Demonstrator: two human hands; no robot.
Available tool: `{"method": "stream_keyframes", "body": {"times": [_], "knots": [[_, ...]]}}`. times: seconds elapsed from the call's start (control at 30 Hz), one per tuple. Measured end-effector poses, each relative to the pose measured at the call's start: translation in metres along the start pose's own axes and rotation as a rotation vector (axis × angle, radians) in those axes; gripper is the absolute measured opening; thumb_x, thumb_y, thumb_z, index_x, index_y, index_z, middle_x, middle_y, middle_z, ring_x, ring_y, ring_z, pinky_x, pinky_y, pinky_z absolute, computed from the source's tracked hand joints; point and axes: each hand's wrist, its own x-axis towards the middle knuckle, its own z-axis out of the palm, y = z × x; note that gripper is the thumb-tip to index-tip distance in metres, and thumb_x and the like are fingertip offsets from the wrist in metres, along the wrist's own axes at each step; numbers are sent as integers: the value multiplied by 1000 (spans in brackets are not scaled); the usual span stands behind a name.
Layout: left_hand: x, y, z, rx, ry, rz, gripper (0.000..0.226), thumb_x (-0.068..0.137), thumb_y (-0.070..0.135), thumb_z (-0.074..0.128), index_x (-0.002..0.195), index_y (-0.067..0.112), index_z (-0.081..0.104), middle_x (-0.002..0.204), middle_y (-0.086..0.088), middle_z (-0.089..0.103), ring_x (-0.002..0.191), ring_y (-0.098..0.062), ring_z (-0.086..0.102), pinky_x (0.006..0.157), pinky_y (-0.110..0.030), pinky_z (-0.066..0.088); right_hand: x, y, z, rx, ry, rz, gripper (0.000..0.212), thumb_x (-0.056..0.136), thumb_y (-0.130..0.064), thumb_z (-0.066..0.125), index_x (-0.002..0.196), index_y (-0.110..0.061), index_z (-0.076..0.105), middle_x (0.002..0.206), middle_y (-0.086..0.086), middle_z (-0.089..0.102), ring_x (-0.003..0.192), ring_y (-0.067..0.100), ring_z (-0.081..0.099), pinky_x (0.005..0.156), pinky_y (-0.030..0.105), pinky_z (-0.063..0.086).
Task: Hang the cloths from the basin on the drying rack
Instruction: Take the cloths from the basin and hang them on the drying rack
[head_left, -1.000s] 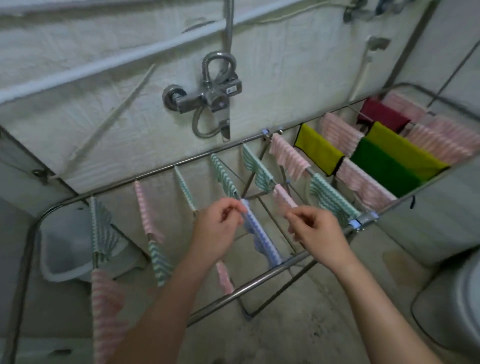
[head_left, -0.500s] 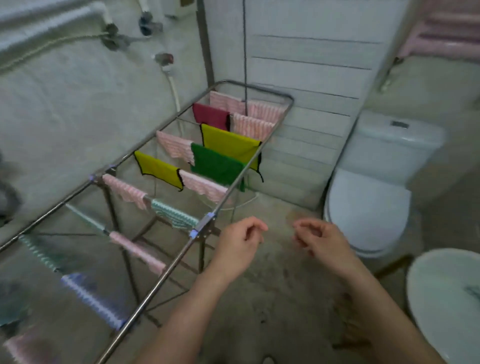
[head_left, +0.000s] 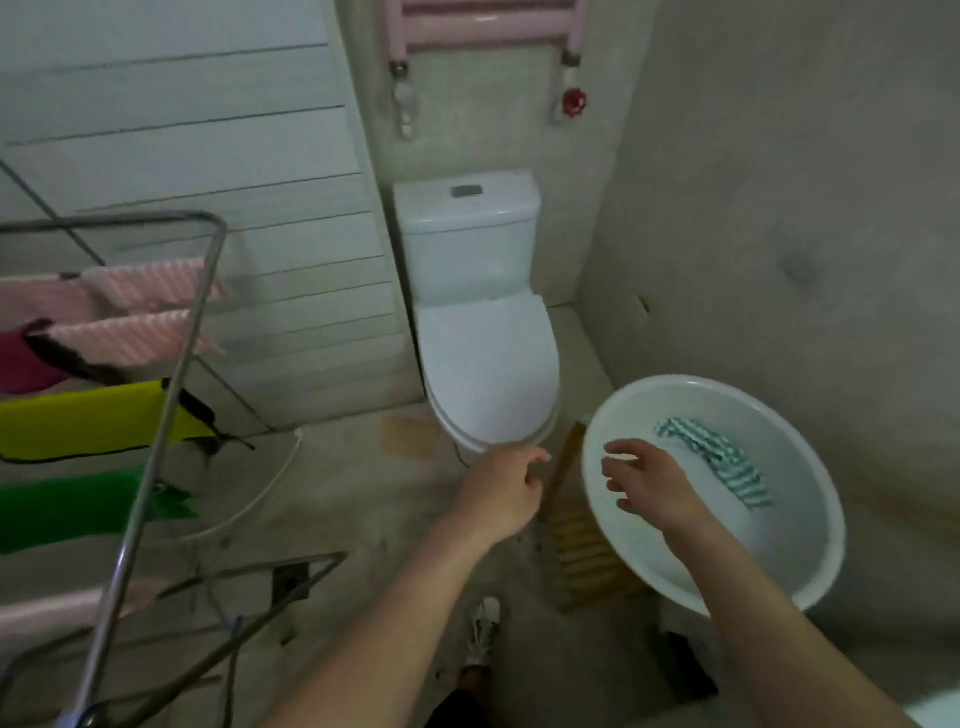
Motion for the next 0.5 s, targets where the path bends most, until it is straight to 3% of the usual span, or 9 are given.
{"method": "stream_keyframes", "body": {"times": [0.2,0.43,0.5], "knots": [[83,16,27,98,-233,99,44,93,14,47,136,22,47,134,-5,53,117,-23,54,94,-35,48,57,24,-31,148,131,252,33,90,-19,61,122,-15,53,99,11,60,81,21,56,69,35,45],[130,23,60,216,-294,246,42,86,8,46,127,12,56,131,-9,53,119,-29,49,98,-40,45,94,63,-58,120,241,416,47,88,-17,63,131,-18,43,91,11,55,76,19,51,63,32,47],[146,29,79,254,-317,285,37,86,8,46,120,11,61,124,-9,57,115,-28,51,95,-38,46,109,80,-73,77,309,466,54,87,-16,64,135,-20,40,106,14,55,84,24,53,73,39,52]]}}
